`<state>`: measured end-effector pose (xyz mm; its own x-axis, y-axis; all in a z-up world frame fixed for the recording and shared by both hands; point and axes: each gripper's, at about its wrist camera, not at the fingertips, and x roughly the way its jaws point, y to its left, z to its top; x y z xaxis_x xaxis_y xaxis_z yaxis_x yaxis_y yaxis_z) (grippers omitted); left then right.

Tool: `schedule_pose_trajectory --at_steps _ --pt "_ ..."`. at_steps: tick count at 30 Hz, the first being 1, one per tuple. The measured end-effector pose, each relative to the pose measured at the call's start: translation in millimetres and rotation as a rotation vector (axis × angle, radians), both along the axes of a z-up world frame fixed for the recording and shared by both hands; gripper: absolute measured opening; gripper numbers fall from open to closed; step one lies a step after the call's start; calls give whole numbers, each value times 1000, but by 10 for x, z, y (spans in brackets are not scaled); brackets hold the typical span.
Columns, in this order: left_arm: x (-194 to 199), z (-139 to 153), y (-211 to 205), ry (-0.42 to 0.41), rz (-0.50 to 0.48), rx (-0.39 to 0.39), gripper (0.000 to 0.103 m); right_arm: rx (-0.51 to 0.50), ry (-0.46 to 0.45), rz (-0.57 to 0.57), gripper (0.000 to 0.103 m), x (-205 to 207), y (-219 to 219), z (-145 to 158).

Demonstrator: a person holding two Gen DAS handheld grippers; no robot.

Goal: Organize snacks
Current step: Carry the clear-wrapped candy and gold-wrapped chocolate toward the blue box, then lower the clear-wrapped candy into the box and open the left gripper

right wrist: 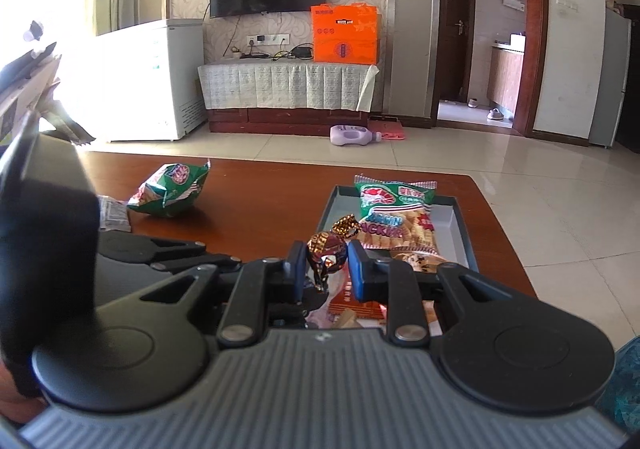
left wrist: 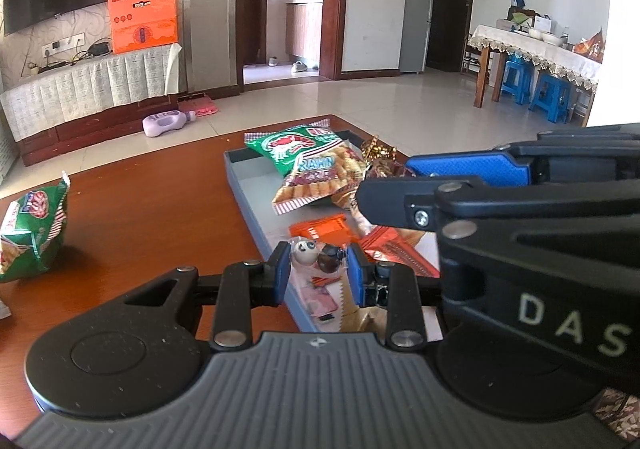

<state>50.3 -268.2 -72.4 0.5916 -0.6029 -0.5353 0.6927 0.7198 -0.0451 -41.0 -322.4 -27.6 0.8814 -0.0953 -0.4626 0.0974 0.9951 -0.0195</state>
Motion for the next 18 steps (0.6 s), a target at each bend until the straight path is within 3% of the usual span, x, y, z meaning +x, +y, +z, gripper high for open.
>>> schedule_pose_trajectory --at_steps 18 --pt "17 -165 -533 45 -53 -11 35 36 17 -89 25 -62 -436 -84"
